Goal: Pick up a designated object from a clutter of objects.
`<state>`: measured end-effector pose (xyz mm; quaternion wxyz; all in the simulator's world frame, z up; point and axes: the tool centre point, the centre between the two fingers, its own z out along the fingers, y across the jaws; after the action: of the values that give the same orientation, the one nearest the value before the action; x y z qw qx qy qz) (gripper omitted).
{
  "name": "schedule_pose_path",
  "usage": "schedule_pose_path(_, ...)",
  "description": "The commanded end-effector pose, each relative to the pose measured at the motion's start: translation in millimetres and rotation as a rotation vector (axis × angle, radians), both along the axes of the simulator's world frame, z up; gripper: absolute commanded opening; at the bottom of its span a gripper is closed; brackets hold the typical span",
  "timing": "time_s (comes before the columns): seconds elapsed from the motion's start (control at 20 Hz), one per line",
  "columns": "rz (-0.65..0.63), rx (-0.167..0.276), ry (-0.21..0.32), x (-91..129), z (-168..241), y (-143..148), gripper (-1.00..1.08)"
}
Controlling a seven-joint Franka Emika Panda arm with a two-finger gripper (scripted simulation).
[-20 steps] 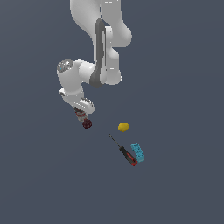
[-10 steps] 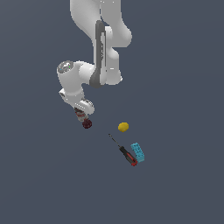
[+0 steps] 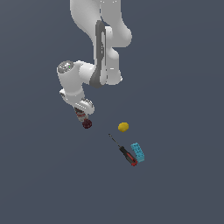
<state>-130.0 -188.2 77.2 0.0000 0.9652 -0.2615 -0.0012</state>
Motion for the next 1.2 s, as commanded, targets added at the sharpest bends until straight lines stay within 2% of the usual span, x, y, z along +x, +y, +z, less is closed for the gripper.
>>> schedule_pose_path(0.0, 0.001, 0.000, -0.002, 0.7, 2.4, 2.2, -1.00)
schedule_pose_path(0.55, 0.000, -0.001, -0.001, 1.8, 33.3, 39.7, -1.00)
schedule_pose_path(1.15, 0.000, -0.008, -0.001, 4.7, 105.8, 125.3, -1.00)
